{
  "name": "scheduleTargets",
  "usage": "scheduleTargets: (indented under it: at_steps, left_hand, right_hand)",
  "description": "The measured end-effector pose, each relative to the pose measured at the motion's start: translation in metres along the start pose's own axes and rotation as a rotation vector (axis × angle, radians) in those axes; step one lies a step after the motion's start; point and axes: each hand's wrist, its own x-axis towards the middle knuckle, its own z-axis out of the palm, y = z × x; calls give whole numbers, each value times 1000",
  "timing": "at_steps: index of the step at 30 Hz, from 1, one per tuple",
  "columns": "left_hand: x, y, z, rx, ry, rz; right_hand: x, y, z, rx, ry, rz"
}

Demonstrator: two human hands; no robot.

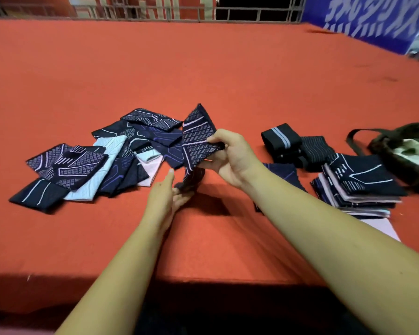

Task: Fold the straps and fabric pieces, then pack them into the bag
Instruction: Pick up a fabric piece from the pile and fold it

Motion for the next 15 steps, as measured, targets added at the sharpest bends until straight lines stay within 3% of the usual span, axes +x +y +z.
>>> scheduleTargets:
  at_steps: [2, 3, 5, 10, 15]
  left_hand:
    - [-15, 6, 9, -465, -103, -260]
    - [-18, 9, 11, -643, -106, -309]
    - [-22, 12, 11, -818, -24, -241]
    - [-40, 14, -6, -841, 168, 47]
    - [-63, 8, -15, -637, 173, 225]
  right_hand:
    - [-11, -7, 7, 92, -57, 6]
    - [-16, -10, 9, 130, -74, 4]
    - [-21, -13, 8, 144, -63, -20]
    - [-36, 5, -22, -54, 191, -122]
    - [-53, 64, -61, -226, 408, 2]
